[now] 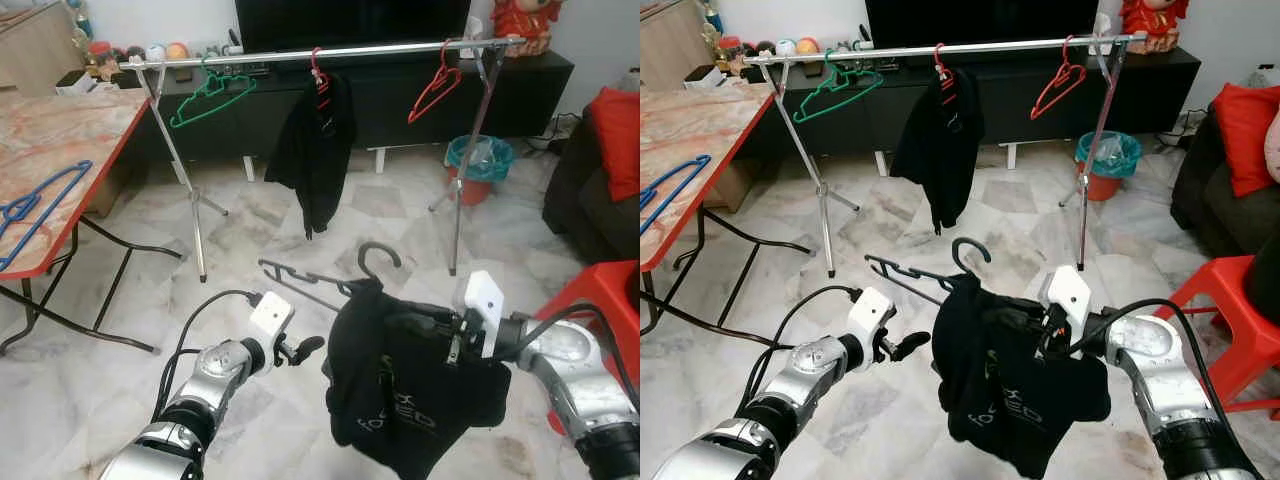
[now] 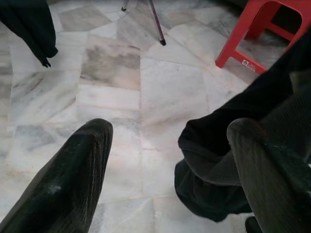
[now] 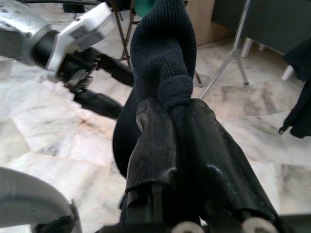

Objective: Hang hanger

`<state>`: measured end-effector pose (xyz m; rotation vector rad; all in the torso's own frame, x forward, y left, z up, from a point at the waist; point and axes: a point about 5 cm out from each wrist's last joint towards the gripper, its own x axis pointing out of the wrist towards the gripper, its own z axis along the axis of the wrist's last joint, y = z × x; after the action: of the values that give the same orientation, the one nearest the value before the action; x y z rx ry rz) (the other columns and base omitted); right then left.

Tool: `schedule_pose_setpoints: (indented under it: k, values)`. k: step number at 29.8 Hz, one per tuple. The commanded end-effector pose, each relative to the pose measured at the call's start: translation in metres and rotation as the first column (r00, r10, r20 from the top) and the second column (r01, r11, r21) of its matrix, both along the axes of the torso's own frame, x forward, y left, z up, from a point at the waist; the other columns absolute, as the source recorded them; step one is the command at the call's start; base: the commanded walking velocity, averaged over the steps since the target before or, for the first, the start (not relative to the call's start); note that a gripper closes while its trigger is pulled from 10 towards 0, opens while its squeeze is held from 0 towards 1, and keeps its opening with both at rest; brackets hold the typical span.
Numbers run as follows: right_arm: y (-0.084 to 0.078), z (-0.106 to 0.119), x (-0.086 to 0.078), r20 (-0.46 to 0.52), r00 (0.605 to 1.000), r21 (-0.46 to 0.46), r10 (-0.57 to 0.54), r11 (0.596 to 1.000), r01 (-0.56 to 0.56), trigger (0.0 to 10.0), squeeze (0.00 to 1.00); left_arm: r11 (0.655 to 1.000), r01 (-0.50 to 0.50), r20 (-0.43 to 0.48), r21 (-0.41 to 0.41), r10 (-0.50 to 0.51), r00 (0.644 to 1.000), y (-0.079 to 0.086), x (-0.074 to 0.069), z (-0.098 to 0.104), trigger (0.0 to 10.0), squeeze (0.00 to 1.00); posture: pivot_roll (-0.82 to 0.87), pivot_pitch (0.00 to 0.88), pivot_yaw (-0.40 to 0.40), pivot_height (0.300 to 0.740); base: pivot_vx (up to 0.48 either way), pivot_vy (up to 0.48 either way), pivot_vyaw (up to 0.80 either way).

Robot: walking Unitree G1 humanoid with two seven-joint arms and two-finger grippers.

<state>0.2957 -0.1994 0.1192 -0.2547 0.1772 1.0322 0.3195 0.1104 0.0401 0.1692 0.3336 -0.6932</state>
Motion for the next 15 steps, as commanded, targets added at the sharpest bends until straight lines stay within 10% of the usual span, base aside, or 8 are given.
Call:
schedule_pose_setpoints:
  k: [1, 15]
  values:
    - [0.002, 0.006, 0.007, 0.036, 0.999, -0.001, -0.017, 1.000, 0.017, 10.0, 0.00, 1.000, 0.015, -0.023, -0.008, -0.015, 1.000, 0.003, -0.002, -0.003, 10.0, 0.00, -0.03, 0.000, 0.062, 0.740, 0.000, 0.000, 0.00]
    - [0.002, -0.002, 0.017, 0.031, 0.994, -0.062, -0.102, 0.993, 0.103, 10.0, 0.00, 0.983, 0.182, -0.108, 0.025, -0.179, 0.978, 0.006, -0.013, -0.011, 10.0, 0.00, -0.03, 0.006, 0.058, 0.740, 0.000, 0.000, 0.00]
